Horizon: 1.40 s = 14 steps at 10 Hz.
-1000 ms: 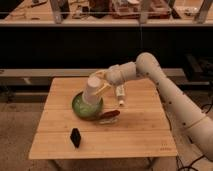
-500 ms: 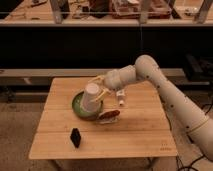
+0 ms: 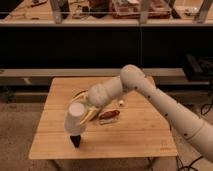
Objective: Place the ceramic cup over the eraser
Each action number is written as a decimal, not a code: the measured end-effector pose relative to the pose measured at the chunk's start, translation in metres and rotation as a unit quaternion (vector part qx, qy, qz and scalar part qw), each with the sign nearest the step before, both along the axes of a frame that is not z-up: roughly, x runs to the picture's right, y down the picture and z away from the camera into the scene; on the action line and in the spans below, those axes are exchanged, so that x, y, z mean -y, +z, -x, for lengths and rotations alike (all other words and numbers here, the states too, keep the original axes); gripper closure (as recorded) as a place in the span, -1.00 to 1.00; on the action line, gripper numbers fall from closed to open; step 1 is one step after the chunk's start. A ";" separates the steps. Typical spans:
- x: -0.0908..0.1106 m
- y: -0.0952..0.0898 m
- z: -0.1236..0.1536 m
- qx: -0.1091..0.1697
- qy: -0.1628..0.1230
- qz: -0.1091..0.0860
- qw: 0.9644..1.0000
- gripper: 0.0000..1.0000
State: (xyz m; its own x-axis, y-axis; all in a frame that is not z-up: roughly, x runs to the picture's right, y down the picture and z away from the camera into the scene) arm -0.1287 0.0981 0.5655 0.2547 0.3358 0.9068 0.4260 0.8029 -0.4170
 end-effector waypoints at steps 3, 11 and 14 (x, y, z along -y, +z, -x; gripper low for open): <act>-0.029 -0.004 0.029 0.014 -0.033 -0.008 0.999 0.63; -0.026 0.043 0.044 -0.001 -0.037 -0.014 0.999 0.63; -0.020 0.054 0.036 -0.001 -0.030 -0.008 1.000 0.63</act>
State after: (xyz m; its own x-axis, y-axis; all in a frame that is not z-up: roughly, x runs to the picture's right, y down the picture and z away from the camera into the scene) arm -0.1645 0.1185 0.6192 0.2753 0.3048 0.9117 0.4724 0.7831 -0.4045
